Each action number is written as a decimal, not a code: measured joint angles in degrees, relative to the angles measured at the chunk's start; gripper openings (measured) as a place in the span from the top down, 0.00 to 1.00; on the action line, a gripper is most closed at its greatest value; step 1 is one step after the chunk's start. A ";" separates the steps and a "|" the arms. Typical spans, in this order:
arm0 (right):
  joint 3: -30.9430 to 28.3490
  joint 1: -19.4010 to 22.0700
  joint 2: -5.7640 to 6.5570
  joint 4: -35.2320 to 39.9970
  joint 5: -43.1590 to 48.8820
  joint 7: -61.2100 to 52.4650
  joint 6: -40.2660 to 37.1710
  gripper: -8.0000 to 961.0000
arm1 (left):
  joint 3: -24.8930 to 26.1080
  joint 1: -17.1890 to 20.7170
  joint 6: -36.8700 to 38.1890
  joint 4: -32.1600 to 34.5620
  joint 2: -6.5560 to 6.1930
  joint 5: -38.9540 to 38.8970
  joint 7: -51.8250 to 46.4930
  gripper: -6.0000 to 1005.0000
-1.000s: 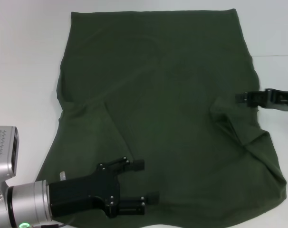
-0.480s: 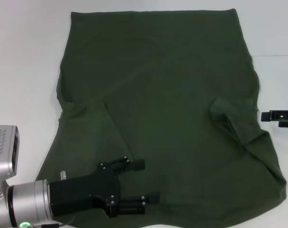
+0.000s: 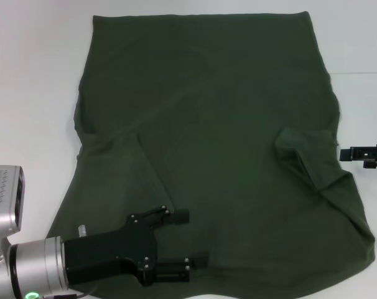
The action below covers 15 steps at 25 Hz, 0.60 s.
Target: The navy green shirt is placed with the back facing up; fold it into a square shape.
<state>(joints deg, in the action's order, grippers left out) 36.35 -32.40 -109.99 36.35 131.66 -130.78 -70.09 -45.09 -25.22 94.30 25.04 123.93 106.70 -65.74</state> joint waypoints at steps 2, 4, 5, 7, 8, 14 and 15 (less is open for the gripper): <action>0.03 -0.06 -0.12 -0.04 0.00 0.00 0.02 0.14 | 0.00 0.09 0.01 0.00 0.00 0.00 0.00 0.07; 0.04 -0.14 -0.29 -0.24 0.00 0.02 0.04 0.14 | 0.00 0.14 0.01 0.00 0.00 0.00 0.00 0.07; 0.04 -0.21 -0.36 -0.48 0.00 0.12 0.06 0.14 | 0.00 0.15 0.00 0.00 0.00 0.00 0.00 0.07; 0.04 -0.47 -0.46 -1.07 0.00 0.40 0.07 0.14 | 0.00 0.17 -0.01 0.00 0.00 0.00 0.00 0.07; 0.04 -0.62 -0.50 -1.23 0.00 0.49 0.08 0.14 | 0.00 0.17 -0.01 0.00 0.00 0.00 0.00 0.07; 0.04 -1.25 -1.09 -1.09 -0.18 1.35 -0.46 0.14 | 0.00 0.06 -0.04 0.00 0.00 0.00 0.00 0.07; 0.04 -1.31 -1.13 -1.04 -0.22 1.42 -0.56 0.14 | 0.00 0.04 -0.05 0.00 0.00 0.00 0.00 0.07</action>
<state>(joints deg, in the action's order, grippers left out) 36.39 -33.71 -111.13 35.31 131.45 -129.36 -70.64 -45.09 -25.18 94.25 25.05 123.93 106.69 -65.74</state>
